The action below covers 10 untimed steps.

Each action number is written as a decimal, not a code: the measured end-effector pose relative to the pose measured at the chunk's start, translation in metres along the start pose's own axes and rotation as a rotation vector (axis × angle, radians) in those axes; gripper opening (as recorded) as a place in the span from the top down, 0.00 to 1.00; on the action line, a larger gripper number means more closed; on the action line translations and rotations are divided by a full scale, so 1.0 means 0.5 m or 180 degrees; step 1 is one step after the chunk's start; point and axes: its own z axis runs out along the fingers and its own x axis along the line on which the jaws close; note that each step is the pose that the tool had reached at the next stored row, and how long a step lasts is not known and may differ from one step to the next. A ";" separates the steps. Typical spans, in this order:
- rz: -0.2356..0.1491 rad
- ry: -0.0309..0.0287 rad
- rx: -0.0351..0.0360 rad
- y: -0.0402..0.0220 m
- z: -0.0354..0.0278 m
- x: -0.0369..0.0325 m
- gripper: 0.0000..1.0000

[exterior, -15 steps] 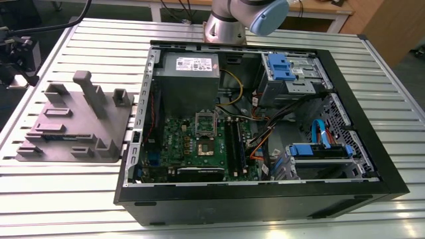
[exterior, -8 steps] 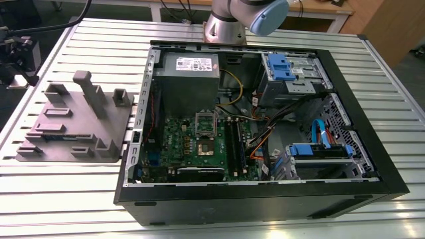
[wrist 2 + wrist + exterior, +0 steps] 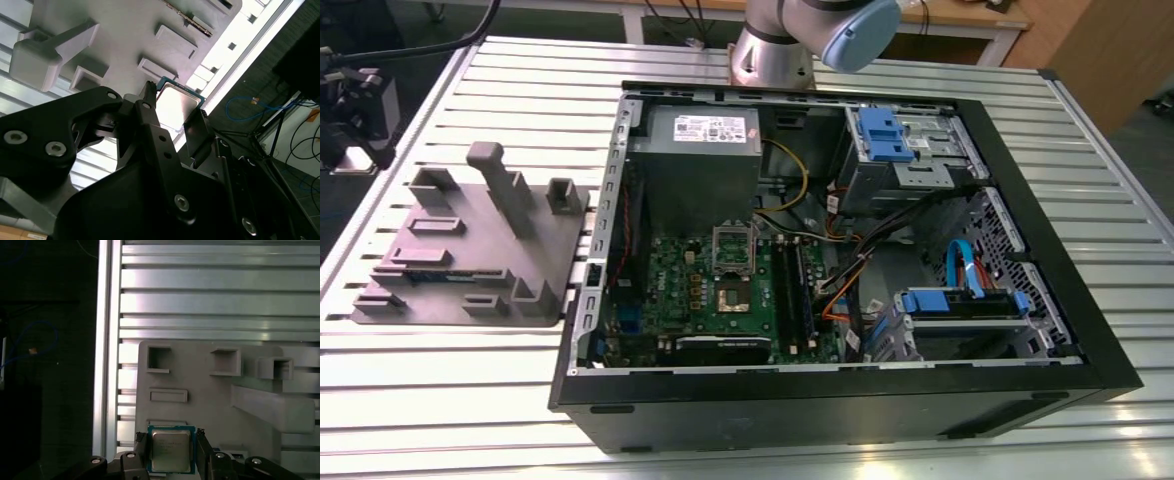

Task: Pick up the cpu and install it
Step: 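Pick up the cpu and move it towards the insertion slot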

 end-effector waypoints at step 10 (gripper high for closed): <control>0.0000 0.0000 0.0000 0.001 -0.027 0.001 0.53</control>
